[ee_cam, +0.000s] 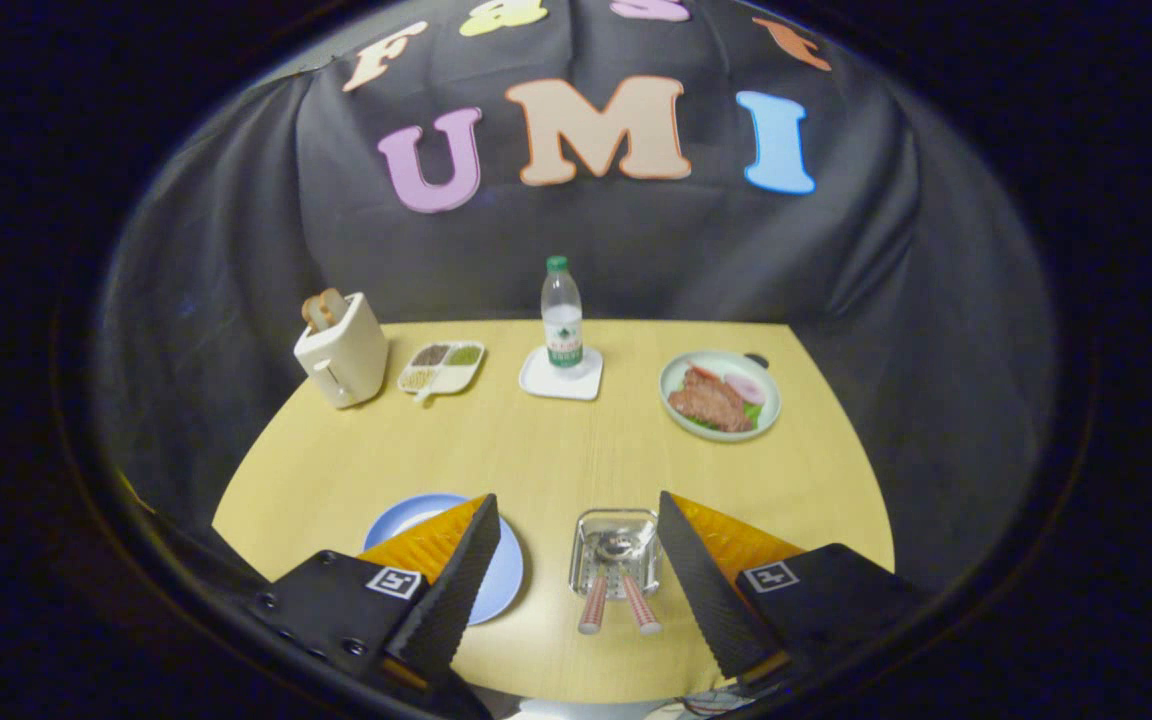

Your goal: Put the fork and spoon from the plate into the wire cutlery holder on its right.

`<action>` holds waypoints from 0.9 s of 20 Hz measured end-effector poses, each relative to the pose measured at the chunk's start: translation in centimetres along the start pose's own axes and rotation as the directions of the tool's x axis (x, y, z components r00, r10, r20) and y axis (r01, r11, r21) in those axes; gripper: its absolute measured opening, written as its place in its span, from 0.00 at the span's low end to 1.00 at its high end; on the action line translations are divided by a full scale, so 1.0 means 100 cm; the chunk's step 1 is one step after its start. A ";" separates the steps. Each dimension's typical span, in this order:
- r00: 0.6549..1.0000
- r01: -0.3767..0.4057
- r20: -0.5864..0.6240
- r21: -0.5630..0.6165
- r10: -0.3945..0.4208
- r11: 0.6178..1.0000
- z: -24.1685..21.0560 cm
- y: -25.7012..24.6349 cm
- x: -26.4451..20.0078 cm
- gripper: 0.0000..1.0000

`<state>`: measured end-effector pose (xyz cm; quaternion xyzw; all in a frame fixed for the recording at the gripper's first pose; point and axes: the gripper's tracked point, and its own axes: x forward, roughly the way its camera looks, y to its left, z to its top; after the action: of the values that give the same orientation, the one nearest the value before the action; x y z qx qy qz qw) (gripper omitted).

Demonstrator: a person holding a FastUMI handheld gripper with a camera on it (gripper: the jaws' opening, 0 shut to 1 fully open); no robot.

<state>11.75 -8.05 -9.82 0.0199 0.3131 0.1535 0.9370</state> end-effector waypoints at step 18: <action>0.865 0.181 0.463 0.073 -0.194 0.981 0.035 0.075 -0.067 0.99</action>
<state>6.68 -2.68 -2.06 0.0387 0.0804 0.0481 0.9948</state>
